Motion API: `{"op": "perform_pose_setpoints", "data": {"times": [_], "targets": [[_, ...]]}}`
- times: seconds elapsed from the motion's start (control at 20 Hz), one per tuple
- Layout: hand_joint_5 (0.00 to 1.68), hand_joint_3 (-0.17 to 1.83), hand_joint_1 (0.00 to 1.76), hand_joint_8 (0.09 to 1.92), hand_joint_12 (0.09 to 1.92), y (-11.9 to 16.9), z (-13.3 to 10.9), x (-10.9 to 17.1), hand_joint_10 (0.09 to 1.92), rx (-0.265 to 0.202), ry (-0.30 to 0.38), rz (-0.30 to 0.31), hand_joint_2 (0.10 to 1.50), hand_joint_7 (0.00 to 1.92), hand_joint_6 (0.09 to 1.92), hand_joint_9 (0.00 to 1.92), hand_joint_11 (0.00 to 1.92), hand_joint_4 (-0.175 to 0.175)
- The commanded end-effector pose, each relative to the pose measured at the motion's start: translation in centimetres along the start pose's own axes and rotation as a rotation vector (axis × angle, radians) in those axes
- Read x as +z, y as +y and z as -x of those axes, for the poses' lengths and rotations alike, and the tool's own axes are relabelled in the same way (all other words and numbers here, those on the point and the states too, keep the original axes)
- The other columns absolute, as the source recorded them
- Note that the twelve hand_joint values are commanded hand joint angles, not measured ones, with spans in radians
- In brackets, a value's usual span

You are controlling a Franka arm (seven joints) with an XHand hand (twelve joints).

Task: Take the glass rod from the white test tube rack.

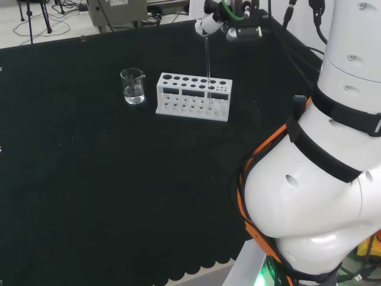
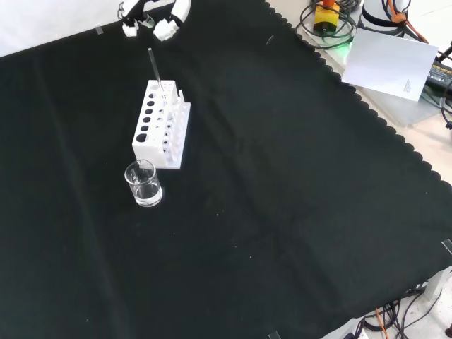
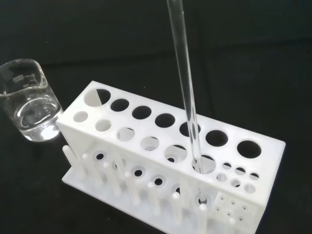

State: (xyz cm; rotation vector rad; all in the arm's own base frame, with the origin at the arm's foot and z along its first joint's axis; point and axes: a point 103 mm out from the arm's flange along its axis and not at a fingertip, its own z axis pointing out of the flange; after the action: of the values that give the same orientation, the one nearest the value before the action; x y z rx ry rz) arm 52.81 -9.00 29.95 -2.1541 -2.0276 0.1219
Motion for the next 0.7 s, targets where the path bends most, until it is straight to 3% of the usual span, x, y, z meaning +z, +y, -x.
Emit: {"op": "perform_pose_setpoints", "data": {"times": [0.05,0.7], "targets": [[0.35,0.55,0.69,1.13,1.37,0.7,-0.5,1.4,1.07,-0.021,0.0,-0.005,0.95,0.8,0.83,1.05,0.65,-0.175],[0.37,0.56,0.7,1.14,1.36,2.0,0.5,4.0,1.16,-0.011,0.009,-0.041,0.95,0.82,0.89,1.11,0.67,-0.175]]}}
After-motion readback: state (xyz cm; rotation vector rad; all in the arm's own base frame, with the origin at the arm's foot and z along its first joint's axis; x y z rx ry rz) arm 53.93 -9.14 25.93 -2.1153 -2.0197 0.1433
